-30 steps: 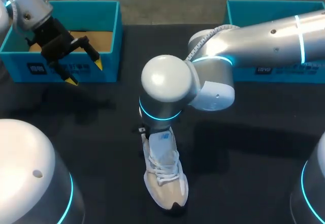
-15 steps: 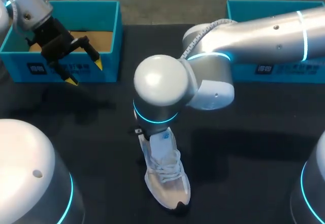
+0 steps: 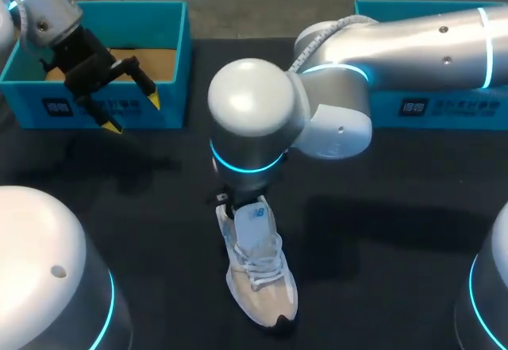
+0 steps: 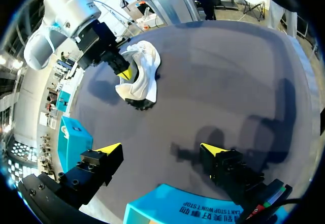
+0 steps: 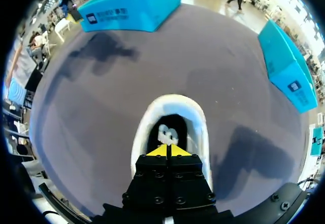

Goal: Take the shoe out of the shoebox, open the shoe tongue, remove and reinsert the insole, then place the shoe into the shoebox

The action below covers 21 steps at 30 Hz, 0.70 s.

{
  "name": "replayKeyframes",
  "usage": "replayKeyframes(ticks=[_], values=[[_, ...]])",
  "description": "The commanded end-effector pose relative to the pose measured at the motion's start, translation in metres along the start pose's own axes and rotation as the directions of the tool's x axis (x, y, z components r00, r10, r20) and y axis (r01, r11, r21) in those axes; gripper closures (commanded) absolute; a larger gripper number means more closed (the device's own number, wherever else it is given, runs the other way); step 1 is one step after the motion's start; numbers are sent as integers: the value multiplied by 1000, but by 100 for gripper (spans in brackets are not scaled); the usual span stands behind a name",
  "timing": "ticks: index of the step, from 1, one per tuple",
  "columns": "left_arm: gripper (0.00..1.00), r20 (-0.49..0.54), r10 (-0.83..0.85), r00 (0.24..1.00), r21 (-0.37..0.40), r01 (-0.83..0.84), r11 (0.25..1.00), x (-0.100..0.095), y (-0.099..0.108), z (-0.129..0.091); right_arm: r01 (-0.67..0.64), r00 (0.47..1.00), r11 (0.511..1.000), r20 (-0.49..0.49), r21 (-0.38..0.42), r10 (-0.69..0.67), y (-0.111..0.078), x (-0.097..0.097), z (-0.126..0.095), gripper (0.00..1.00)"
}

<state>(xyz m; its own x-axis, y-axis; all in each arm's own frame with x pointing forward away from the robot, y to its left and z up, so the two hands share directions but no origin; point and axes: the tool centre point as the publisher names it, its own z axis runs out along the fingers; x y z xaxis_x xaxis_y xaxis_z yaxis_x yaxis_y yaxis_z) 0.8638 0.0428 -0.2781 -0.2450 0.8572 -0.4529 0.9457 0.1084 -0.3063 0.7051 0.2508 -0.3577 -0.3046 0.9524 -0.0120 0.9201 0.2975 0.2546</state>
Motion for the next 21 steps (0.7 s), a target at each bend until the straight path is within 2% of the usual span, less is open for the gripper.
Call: replayKeyframes(ticks=[1, 2, 3, 4, 12, 13, 18, 21], values=[[0, -2, 0, 1000, -3, 0, 1000, 0, -1, 0, 6, 998, 999, -58, 32, -5, -3, -11, 2, 91], [0, -2, 0, 1000, -3, 0, 1000, 0, -1, 0, 5, 998, 999, -57, 36, -3, -3, -11, 1, 85], [0, -2, 0, 1000, -3, 0, 1000, 0, -1, 0, 5, 998, 999, -57, 36, -3, -3, -11, 1, 85], [0, -2, 0, 1000, -3, 0, 1000, 0, -1, 0, 8, 998, 999, -58, 48, -5, -6, -10, 1, 78], [0, -2, 0, 1000, -3, 0, 1000, 0, -1, 0, 15, 999, 995, -52, 96, -10, -13, -8, -5, 73], [0, -2, 0, 1000, -3, 0, 1000, 0, -1, 0, 15, 999, 994, -51, 110, -9, -15, -8, -7, 67], [0, -2, 0, 1000, -3, 0, 1000, 0, -1, 0, 15, 999, 992, -53, 128, -8, -20, -7, -8, 61], [0, -2, 0, 1000, -3, 0, 1000, 0, -1, 0, 8, 998, 990, -56, 140, 0, -23, -7, -7, 52]])
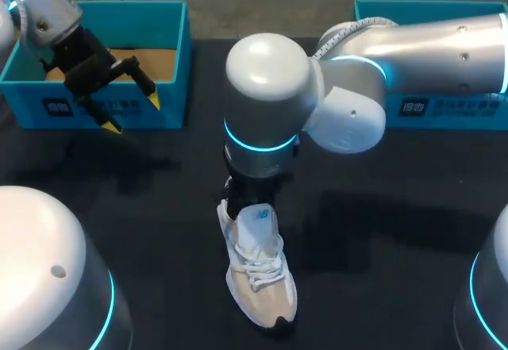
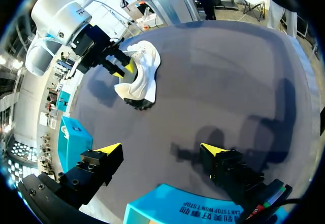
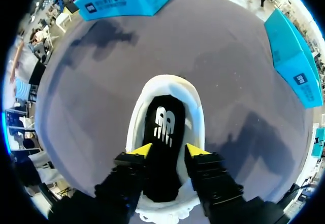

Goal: Take the shoe out of the shoebox, open the shoe tongue, remove and reinsert the insole, then place the shoe into the shoebox

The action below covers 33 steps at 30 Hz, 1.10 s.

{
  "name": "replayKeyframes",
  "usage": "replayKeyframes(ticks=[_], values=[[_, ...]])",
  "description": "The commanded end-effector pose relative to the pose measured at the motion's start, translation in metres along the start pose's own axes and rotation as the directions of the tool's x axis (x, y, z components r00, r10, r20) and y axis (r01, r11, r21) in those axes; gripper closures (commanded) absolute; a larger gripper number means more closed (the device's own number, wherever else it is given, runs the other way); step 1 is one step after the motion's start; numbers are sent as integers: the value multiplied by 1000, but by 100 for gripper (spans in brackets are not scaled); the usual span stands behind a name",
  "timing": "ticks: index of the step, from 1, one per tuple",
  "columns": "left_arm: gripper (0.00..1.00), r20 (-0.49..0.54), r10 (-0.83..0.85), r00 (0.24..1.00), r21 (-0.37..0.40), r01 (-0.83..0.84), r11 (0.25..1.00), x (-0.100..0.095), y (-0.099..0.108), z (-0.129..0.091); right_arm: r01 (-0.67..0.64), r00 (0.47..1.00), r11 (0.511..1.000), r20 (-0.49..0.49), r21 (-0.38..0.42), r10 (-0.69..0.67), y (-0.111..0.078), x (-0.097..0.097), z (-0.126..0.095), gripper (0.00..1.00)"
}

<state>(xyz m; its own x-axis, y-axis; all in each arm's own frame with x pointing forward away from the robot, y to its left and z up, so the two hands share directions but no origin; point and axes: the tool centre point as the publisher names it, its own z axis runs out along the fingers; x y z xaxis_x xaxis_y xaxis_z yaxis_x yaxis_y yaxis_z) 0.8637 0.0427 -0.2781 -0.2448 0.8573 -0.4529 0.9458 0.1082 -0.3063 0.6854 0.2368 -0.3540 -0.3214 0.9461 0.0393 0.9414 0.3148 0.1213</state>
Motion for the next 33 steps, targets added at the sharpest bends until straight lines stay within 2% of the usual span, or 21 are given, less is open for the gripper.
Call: replayKeyframes(ticks=[1, 4, 7, 10, 11, 15, 17, 26, 33], values=[[0, -2, 0, 1000, -3, 0, 1000, 0, -1, 0, -5, 1000, 1000, -2, 6, 5, -1, 1, 2, 51], [0, -2, 0, 1000, -3, 0, 1000, 0, -1, 0, -5, 1000, 1000, -3, 11, 5, -1, 2, 3, 46], [0, -2, 0, 1000, -3, 0, 1000, 0, -1, 0, 1, 1000, 1000, 2, 17, -1, 2, 3, 1, 29], [0, -2, 0, 1000, -3, 0, 1000, 0, -1, 0, 5, 1000, 1000, 10, 26, -5, 4, 4, 2, 21], [0, -2, 0, 1000, -3, 0, 1000, 0, -1, 0, 2, 1000, 1000, 13, 29, -2, 4, 3, 3, 15], [0, -2, 0, 1000, -3, 0, 1000, 0, -1, 0, -12, 1000, 999, 18, 30, 12, 2, 2, 2, 8], [0, -2, 0, 1000, -3, 0, 1000, 0, -1, 0, -22, 1000, 999, 21, 28, 21, -2, 0, 0, 1], [0, -2, 0, 1000, -3, 0, 1000, 0, -1, 0, -39, 999, 998, 26, 41, 38, -13, 2, -2, 0], [0, -2, 0, 1000, -3, 0, 1000, 0, -1, 0, -31, 999, 998, 31, 47, 29, -15, 11, -7, 0]])
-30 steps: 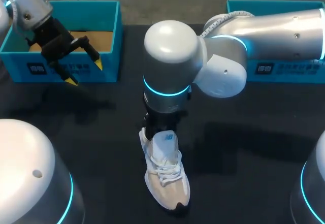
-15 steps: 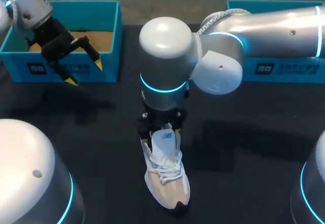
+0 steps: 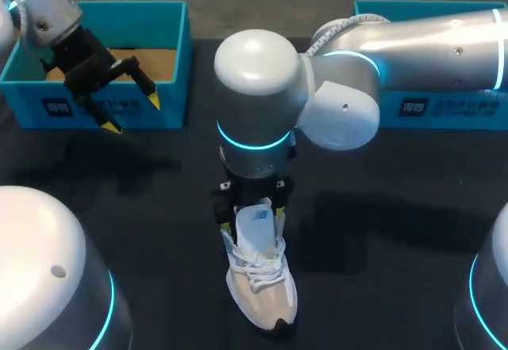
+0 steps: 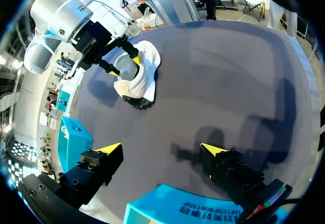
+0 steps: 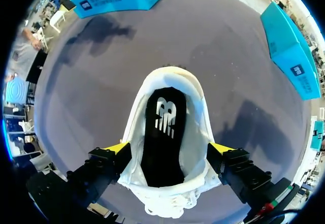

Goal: Take the shoe out of the shoebox, open the shoe tongue, remove and reinsert the insole, then place the shoe into the shoebox

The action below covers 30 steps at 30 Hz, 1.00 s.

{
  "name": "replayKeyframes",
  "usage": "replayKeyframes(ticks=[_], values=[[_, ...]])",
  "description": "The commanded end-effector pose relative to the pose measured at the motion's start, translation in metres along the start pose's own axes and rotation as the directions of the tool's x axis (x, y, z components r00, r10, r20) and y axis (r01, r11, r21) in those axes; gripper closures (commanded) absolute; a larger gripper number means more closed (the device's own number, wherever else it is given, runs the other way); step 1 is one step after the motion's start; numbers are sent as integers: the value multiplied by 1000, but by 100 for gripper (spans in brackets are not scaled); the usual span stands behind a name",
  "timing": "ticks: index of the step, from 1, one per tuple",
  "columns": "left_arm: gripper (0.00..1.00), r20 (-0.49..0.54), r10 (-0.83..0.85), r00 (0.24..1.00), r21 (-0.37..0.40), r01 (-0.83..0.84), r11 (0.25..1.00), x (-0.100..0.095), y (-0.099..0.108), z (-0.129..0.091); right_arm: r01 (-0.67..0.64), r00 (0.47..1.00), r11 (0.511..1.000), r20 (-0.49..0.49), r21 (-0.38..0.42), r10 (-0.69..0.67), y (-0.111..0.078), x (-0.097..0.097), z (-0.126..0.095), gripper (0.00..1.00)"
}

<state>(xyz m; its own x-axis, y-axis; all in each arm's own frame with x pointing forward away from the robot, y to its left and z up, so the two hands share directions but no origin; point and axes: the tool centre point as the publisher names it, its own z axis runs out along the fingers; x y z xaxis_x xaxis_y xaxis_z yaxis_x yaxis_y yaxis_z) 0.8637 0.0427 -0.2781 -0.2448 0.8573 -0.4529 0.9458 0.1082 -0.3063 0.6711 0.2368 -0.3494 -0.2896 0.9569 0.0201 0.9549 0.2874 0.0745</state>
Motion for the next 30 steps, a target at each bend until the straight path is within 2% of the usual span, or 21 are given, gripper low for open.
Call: replayKeyframes(ticks=[1, 5, 10, 22, 30], values=[[0, -2, 0, 1000, -3, 0, 1000, 0, -1, 0, 3, 1000, 1000, 8, 2, -3, -3, 7, -1, 0], [0, -2, 0, 1000, -3, 0, 1000, 0, -1, 0, 7, 1000, 1000, 10, 10, -7, -6, 10, -4, 0], [0, -2, 0, 1000, -3, 0, 1000, 0, -1, 0, 5, 999, 997, 43, 73, -8, -9, 13, -3, 0], [0, -2, 0, 1000, -3, 0, 1000, 0, -1, 0, -9, 999, 998, 32, 67, 6, -23, 15, -6, 0], [0, -2, 0, 1000, -3, 0, 1000, 0, -1, 0, -30, 999, 998, 43, 47, 28, -35, 14, -18, 0]])
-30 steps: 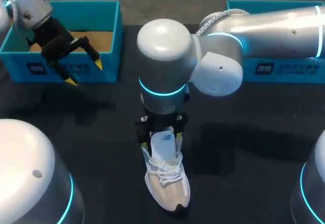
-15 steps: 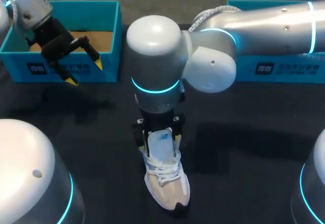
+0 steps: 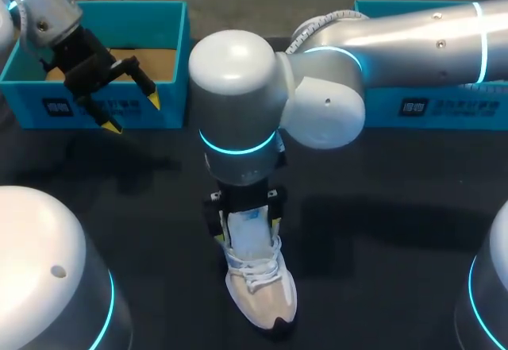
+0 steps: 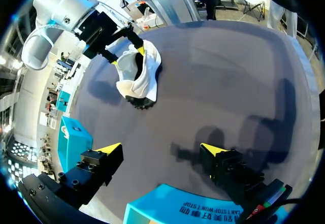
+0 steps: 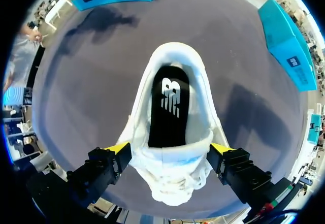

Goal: Take the shoe out of the shoebox, open the shoe tongue, remove and reinsert the insole, then place the shoe into the shoebox

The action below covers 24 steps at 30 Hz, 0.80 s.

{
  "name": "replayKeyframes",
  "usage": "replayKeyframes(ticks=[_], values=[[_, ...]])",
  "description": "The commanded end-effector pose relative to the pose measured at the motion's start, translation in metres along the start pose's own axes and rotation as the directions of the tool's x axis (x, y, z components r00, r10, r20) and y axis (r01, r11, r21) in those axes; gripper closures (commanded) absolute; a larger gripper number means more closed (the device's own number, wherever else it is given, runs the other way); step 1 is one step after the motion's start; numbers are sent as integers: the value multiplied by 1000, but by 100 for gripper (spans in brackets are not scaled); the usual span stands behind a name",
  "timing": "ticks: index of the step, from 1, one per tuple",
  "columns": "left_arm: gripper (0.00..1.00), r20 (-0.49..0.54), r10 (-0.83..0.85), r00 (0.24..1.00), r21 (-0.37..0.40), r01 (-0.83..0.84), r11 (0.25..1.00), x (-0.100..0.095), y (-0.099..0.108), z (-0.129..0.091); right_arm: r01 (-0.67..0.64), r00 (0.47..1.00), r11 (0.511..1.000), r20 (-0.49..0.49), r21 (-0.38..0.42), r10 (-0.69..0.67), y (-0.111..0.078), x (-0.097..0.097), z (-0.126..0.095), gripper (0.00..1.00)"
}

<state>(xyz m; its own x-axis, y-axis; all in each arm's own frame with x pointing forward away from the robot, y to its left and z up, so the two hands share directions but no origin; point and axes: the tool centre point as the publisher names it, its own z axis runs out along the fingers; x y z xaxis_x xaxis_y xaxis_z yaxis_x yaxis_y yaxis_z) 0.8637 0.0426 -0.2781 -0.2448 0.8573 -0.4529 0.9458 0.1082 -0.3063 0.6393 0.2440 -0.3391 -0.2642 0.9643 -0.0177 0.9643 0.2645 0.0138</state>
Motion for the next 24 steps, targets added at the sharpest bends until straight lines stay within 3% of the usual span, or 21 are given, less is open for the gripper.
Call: replayKeyframes(ticks=[1, 13, 20, 24], values=[[0, -2, 0, 1000, -3, 0, 1000, 0, -1, 0, -6, 1000, 1000, 4, -13, 6, -8, -3, -6, 0], [0, -2, 0, 1000, -3, 0, 1000, 0, -1, 0, -25, 1000, 1000, 10, -10, 25, -11, -6, -6, 1], [0, -2, 0, 1000, -3, 0, 1000, 0, -1, 0, -21, 1000, 999, 17, -25, 22, -10, -4, -14, 27], [0, -2, 0, 1000, -3, 0, 1000, 0, -1, 0, -19, 1000, 999, 15, -31, 20, -15, 0, -20, 32]])
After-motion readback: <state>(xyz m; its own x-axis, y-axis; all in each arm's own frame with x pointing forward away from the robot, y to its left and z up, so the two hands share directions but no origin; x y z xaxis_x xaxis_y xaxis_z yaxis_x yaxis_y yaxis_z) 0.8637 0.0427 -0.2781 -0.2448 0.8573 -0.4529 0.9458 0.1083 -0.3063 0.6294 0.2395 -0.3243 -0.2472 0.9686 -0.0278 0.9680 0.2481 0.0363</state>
